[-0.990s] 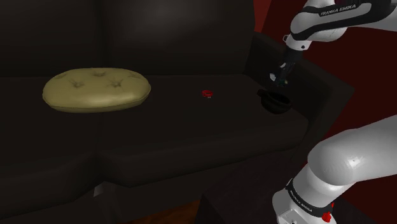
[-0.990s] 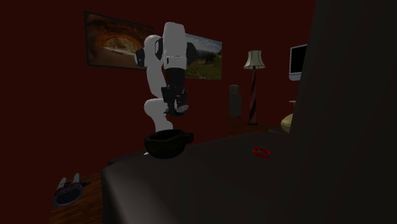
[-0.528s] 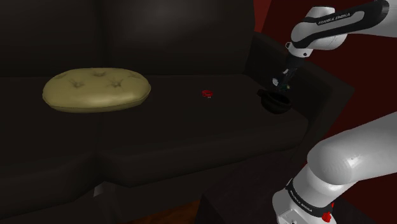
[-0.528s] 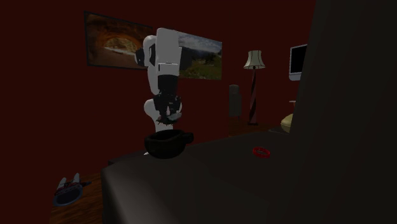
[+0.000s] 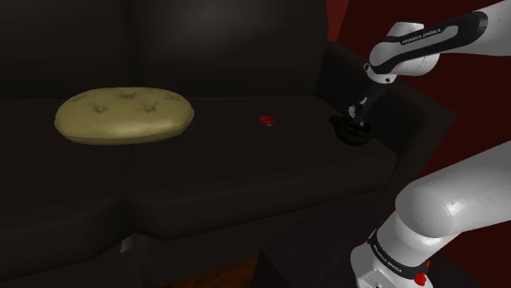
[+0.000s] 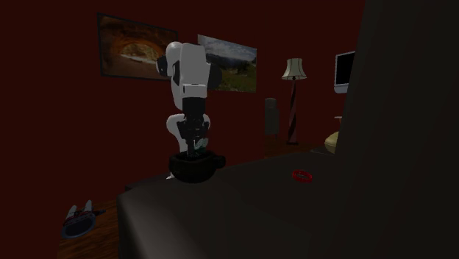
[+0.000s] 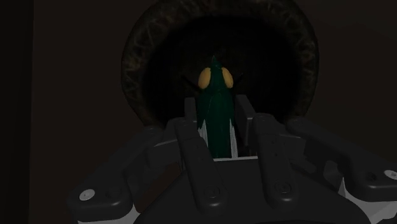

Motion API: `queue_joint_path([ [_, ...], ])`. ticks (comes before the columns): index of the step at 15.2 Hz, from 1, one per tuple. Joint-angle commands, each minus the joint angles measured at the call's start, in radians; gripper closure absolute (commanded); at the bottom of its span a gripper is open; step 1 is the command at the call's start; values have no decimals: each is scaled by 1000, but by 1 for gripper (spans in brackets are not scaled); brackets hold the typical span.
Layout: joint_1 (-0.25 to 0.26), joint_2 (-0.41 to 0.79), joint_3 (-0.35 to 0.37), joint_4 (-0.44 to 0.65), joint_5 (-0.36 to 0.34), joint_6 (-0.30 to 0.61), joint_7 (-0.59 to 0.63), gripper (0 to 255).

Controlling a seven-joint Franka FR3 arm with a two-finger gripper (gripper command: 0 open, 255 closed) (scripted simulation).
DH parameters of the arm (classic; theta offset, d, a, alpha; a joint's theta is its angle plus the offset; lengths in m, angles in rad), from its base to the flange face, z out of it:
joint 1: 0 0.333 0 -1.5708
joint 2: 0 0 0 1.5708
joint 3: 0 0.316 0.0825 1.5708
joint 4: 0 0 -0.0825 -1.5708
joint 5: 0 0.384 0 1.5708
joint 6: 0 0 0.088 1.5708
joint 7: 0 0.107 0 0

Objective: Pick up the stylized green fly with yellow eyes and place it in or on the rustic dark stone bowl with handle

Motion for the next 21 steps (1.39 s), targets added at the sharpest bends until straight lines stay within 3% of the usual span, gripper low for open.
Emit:
queue_joint_path([
  [1,0,1,0,-3,0,4,0,255],
  [6,0,1,0,-3,0,4,0,255],
  [7,0,1,0,-3,0,4,0,0],
  [12,0,1,-1,-3,0,4,0,0],
  [16,-2,-55,29,80,1,-134,7,0],
  [21,-2,-55,29,80,1,-134,7,0],
])
